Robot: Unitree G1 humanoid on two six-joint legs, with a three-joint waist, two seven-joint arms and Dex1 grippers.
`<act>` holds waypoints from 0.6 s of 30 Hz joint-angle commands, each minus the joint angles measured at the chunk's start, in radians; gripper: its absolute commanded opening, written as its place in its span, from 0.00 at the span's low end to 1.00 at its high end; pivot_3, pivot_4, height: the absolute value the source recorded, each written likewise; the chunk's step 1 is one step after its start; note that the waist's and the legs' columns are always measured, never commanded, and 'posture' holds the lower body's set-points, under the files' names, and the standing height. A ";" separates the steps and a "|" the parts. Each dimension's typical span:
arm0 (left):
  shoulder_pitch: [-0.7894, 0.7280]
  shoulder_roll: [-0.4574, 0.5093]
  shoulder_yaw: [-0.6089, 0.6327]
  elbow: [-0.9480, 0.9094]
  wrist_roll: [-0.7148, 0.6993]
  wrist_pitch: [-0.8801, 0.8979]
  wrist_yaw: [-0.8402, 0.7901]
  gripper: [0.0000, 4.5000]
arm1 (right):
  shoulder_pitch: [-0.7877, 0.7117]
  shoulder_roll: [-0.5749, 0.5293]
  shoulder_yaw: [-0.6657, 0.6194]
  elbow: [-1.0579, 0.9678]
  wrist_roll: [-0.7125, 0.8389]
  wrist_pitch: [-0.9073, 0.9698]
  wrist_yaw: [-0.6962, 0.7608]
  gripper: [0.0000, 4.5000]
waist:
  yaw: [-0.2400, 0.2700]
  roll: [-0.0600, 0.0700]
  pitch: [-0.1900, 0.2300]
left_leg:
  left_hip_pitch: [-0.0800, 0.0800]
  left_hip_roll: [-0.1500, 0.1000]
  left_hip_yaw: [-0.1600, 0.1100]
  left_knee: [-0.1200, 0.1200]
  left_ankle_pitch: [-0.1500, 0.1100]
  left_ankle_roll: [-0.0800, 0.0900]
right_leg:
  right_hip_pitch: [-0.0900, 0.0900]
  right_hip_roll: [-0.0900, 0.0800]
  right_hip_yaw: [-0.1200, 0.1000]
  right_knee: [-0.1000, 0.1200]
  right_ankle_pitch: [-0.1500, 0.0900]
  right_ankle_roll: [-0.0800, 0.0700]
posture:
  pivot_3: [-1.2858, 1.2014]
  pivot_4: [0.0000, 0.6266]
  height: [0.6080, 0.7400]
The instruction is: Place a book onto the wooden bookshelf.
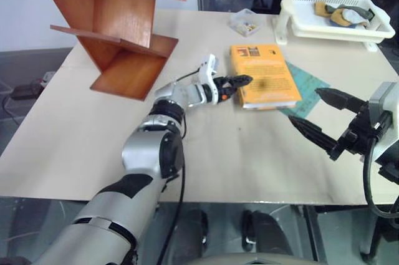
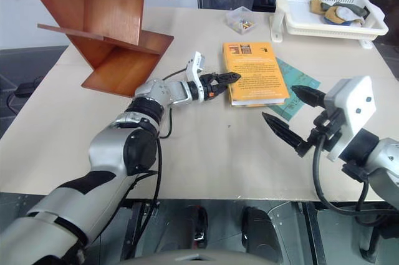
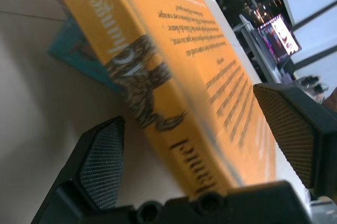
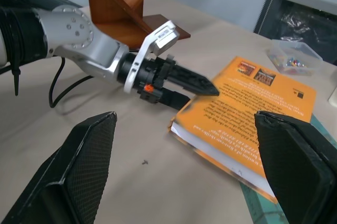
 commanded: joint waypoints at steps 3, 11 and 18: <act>-0.041 -0.019 0.104 0.041 -0.063 -0.037 0.091 1.00 | -0.024 0.008 -0.002 -0.031 -0.016 0.007 -0.024 0.96 | 0.000 0.000 0.000 | 0.000 0.000 0.000 0.000 0.000 0.000 | 0.000 0.000 0.000 0.000 0.000 0.000 | 0.52 0.24 1.00; -0.032 -0.024 0.157 0.075 -0.066 -0.068 0.154 1.00 | -0.017 0.014 -0.010 -0.050 -0.016 0.025 -0.047 0.96 | 0.001 0.000 0.000 | 0.000 0.000 0.000 0.000 0.000 0.000 | 0.000 0.000 0.000 0.000 0.000 0.000 | 0.52 0.24 1.00; -0.029 -0.025 0.169 0.085 -0.062 -0.046 0.149 0.58 | -0.001 0.016 -0.029 -0.065 -0.018 0.038 -0.055 1.00 | 0.001 0.000 0.000 | 0.000 0.000 0.000 0.000 0.000 0.000 | 0.000 0.000 0.000 0.000 0.000 0.000 | 0.52 0.24 1.00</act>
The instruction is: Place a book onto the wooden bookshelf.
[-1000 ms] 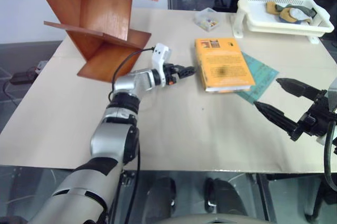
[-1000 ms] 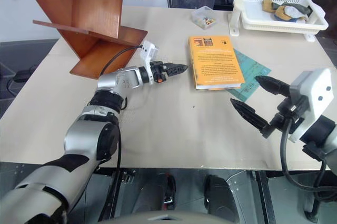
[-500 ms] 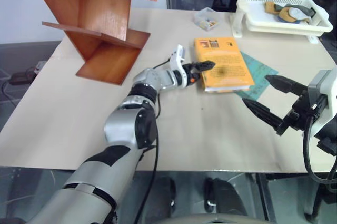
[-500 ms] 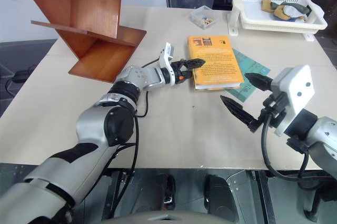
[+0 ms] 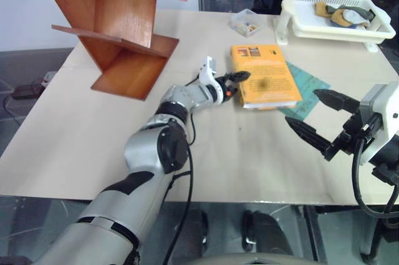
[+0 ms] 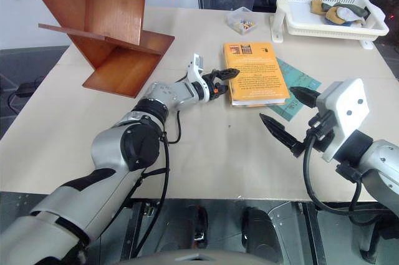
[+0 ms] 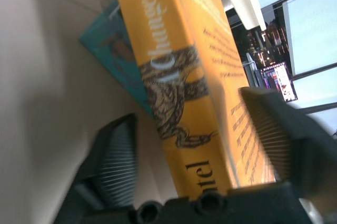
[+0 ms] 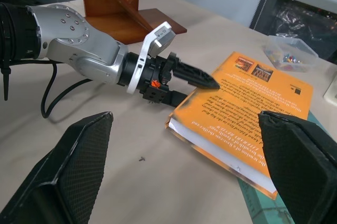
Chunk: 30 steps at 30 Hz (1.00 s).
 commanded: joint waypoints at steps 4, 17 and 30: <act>-0.021 0.022 0.029 -0.015 -0.031 0.078 -0.008 0.36 | 0.028 0.007 -0.056 -0.043 -0.004 -0.003 -0.012 1.00 | -0.001 0.000 0.000 | 0.000 0.000 0.000 0.000 0.000 0.000 | 0.000 0.000 0.000 0.000 0.000 0.000 | 0.52 0.24 1.00; 0.024 -0.146 0.143 -0.196 -0.167 0.076 0.343 0.36 | 0.013 0.010 -0.026 -0.022 -0.038 -0.008 0.009 1.00 | 0.002 0.000 0.000 | 0.000 0.000 0.000 0.000 0.000 0.000 | 0.000 -0.001 0.000 0.001 0.000 0.000 | 0.52 0.24 1.00; 0.230 -0.346 0.118 -0.746 -0.359 0.261 0.761 0.36 | -0.003 0.008 -0.031 -0.022 -0.035 0.016 0.021 1.00 | 0.001 0.000 0.000 | 0.003 0.000 0.000 0.001 0.000 0.000 | 0.001 0.000 0.003 0.004 0.000 0.000 | 0.52 0.24 1.00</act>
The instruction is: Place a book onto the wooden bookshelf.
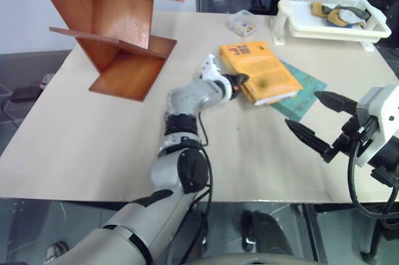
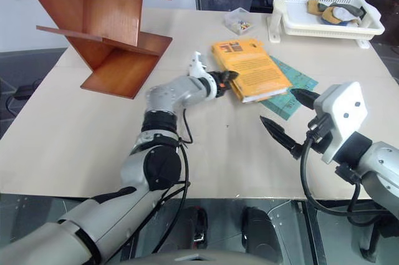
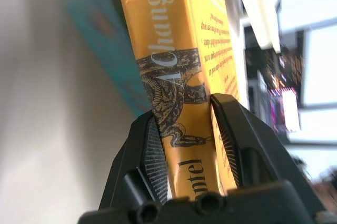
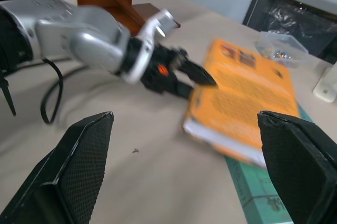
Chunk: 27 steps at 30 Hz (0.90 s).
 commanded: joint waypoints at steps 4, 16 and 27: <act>0.060 -0.124 -0.054 -0.068 -0.058 0.003 0.050 0.36 | -0.010 0.001 -0.025 -0.017 0.001 -0.005 0.005 1.00 | 0.011 -0.001 0.000 | -0.001 -0.002 -0.001 0.001 0.000 0.000 | 0.000 -0.001 -0.001 0.000 0.000 0.000 | 0.52 0.24 1.00; 0.056 -0.023 -0.148 0.004 -0.080 0.069 -0.120 0.36 | -0.028 0.010 -0.002 -0.016 -0.004 -0.002 -0.001 1.00 | 0.010 -0.001 0.000 | -0.002 -0.003 -0.001 0.001 0.000 0.000 | 0.000 -0.001 -0.001 0.000 0.000 0.000 | 0.52 0.24 1.00; 0.029 0.072 -0.216 0.173 0.018 0.054 -0.319 0.78 | -0.045 0.020 0.025 -0.010 -0.025 -0.002 0.002 1.00 | 0.010 0.000 0.000 | -0.002 -0.003 -0.002 0.001 0.000 0.000 | 0.000 -0.001 -0.002 0.000 0.000 0.000 | 0.52 0.24 1.00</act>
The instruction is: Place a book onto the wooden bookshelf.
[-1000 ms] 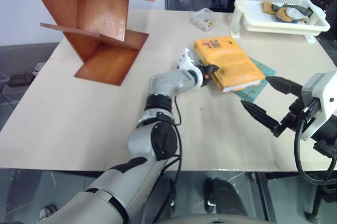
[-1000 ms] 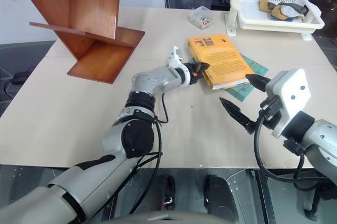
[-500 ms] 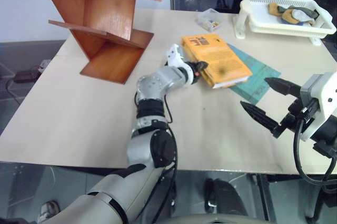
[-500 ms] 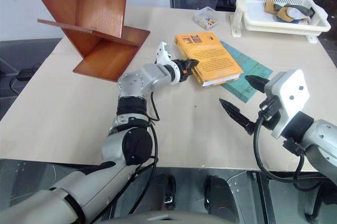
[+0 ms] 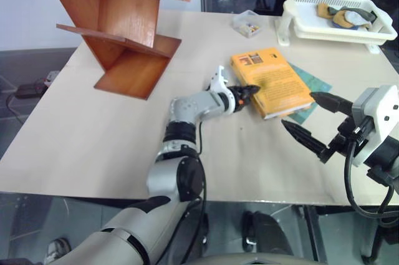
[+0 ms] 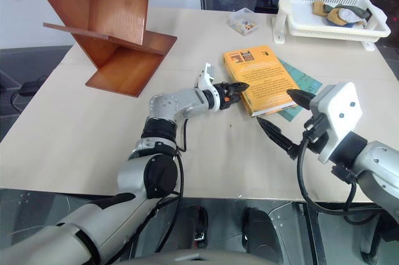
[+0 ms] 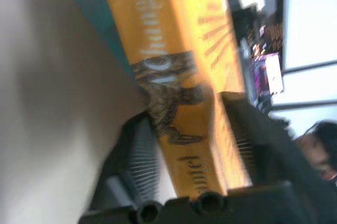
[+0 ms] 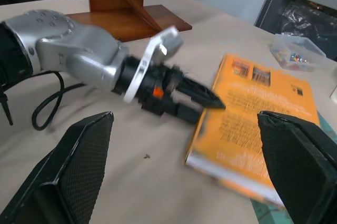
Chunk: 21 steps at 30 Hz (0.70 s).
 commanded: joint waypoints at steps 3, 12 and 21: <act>-0.057 0.054 -0.033 0.103 0.053 -0.041 -0.129 0.99 | -0.008 0.005 -0.013 -0.016 -0.008 -0.005 0.002 1.00 | -0.003 0.000 0.000 | 0.000 0.000 0.000 0.000 0.000 0.000 | 0.000 0.000 0.000 0.000 0.000 0.000 | 0.52 0.24 1.00; -0.196 0.152 -0.044 0.389 0.166 -0.185 -0.394 0.99 | 0.018 0.007 -0.040 -0.041 0.000 0.001 -0.014 1.00 | -0.005 0.000 0.000 | -0.001 0.000 0.000 0.000 0.000 0.000 | 0.000 0.000 -0.001 0.000 0.000 0.000 | 0.52 0.24 1.00; -0.255 0.147 -0.013 0.485 0.194 -0.222 -0.492 0.99 | 0.053 -0.002 -0.081 -0.069 0.027 0.013 -0.044 1.00 | -0.008 0.000 0.000 | -0.001 0.000 0.000 0.000 0.000 0.000 | 0.000 0.000 -0.001 -0.001 0.000 0.000 | 0.52 0.24 1.00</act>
